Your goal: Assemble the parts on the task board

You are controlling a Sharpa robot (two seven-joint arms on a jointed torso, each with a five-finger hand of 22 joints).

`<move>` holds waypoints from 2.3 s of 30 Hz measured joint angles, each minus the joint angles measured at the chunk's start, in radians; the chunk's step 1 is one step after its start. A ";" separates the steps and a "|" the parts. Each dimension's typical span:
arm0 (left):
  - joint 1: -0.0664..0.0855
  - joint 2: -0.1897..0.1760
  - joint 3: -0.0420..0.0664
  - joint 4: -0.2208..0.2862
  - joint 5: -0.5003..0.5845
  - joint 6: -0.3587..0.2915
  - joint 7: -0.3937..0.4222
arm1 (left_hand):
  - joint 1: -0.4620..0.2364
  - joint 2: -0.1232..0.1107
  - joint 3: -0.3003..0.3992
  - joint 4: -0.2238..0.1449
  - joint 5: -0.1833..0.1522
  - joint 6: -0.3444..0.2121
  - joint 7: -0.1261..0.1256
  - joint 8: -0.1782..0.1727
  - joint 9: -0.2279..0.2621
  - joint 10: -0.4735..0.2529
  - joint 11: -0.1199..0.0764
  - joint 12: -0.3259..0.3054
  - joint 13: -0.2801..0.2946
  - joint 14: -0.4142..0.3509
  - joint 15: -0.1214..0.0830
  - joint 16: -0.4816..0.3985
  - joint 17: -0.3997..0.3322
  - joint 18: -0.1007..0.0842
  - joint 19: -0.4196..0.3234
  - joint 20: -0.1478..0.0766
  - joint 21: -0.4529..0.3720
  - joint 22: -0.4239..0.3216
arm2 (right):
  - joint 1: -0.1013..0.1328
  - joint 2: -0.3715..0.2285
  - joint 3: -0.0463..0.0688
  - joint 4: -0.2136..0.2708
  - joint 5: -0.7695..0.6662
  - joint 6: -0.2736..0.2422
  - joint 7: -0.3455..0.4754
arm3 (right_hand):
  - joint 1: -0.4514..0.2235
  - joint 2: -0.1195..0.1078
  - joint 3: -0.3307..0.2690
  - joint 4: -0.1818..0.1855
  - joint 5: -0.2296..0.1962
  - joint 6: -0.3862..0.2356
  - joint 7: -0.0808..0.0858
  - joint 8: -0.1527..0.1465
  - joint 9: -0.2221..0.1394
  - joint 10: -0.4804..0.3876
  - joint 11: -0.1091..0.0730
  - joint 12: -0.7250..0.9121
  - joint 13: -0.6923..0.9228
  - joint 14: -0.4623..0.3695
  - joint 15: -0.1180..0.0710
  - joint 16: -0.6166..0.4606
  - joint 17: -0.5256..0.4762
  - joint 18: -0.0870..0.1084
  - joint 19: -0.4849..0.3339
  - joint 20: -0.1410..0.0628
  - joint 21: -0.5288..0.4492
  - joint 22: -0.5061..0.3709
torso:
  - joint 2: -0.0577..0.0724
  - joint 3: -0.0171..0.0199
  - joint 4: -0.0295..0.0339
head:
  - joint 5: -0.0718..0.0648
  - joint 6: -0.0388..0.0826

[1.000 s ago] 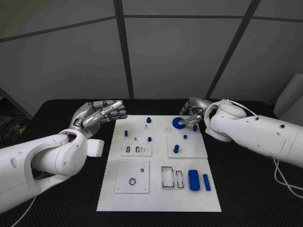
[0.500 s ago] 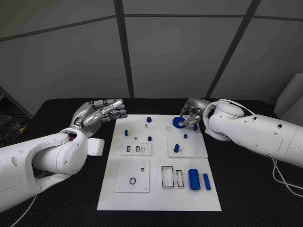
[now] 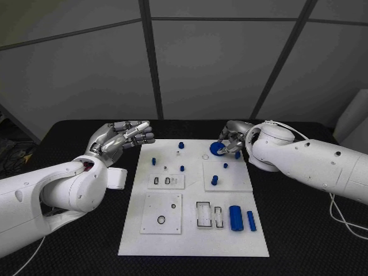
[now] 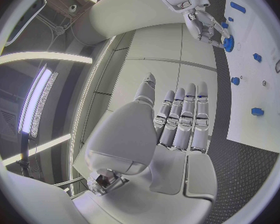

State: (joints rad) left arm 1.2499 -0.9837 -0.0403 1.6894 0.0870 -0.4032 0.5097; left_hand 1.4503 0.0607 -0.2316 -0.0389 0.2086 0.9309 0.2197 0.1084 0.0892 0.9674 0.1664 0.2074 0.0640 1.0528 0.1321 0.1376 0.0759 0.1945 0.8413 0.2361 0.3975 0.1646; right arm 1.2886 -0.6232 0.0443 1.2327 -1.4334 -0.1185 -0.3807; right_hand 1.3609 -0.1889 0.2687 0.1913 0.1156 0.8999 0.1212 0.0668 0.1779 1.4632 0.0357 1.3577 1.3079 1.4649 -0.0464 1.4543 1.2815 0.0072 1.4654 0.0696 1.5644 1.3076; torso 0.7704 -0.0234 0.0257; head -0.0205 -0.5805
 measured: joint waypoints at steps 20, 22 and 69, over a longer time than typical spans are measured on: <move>0.000 0.003 0.000 -0.003 0.000 0.000 0.000 | 0.003 0.003 0.000 0.000 0.000 0.000 0.000 0.000 0.000 0.000 0.000 0.000 0.000 0.000 0.000 0.000 -0.001 0.000 0.000 0.000 0.000 0.000 | -0.001 0.013 0.000 -0.001 -0.074 -0.009 0.003 | 0.031 0.048 0.055 -0.072 0.014 0.108 -0.010 0.022 0.018 0.004 -0.004 0.056 0.000 0.000 0.000 0.004 0.009 0.000 0.000 0.000 0.000 0.000 | -0.001 0.0004 0.0000 | 0.000 -0.004; 0.000 0.003 0.000 -0.004 0.000 0.000 0.000 | 0.004 0.004 0.000 0.000 0.000 0.000 0.000 0.000 0.000 0.000 0.000 0.000 0.000 0.000 0.000 0.000 -0.001 0.000 0.000 0.000 0.000 0.000 | -0.002 0.013 0.000 0.002 -0.081 -0.014 0.004 | 0.029 0.050 0.058 -0.076 0.014 0.114 -0.014 0.023 0.018 0.004 -0.004 0.059 0.000 0.000 0.000 0.004 0.009 0.000 0.000 0.000 0.000 0.000 | -0.001 0.0004 0.0000 | 0.000 -0.004; 0.001 0.012 0.000 -0.008 0.000 0.001 -0.005 | 0.004 0.004 -0.001 -0.007 0.000 0.000 0.000 -0.004 -0.001 0.000 0.000 -0.006 0.000 0.000 0.000 -0.004 0.000 0.000 0.000 0.000 0.000 -0.002 | -0.008 0.218 -0.031 0.004 -0.211 -0.153 0.048 | -0.018 0.058 0.055 -0.078 0.018 0.133 -0.015 0.018 0.019 0.004 -0.011 0.067 0.000 0.000 -0.007 0.007 0.014 0.000 0.000 -0.007 0.000 0.000 | 0.000 0.0008 -0.0008 | 0.023 -0.016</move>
State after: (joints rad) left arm 1.2506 -0.9715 -0.0400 1.6810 0.0868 -0.4026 0.5043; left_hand 1.4543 0.0647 -0.2329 -0.0459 0.2086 0.9309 0.2197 0.1048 0.0882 0.9674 0.1664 0.2013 0.0640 1.0528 0.1321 0.1337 0.0755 0.1944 0.8414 0.2361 0.3975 0.1631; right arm 1.2807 -0.4054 0.0132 1.2362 -1.6444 -0.2711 -0.3331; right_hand 1.3430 -0.1304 0.3241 0.1132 0.1333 1.0326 0.1064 0.0852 0.1964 1.4667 0.0248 1.4251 1.3076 1.4650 -0.0538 1.4617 1.2951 0.0075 1.4654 0.0622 1.5644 1.3073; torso 0.7708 -0.0226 0.0249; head 0.0028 -0.5960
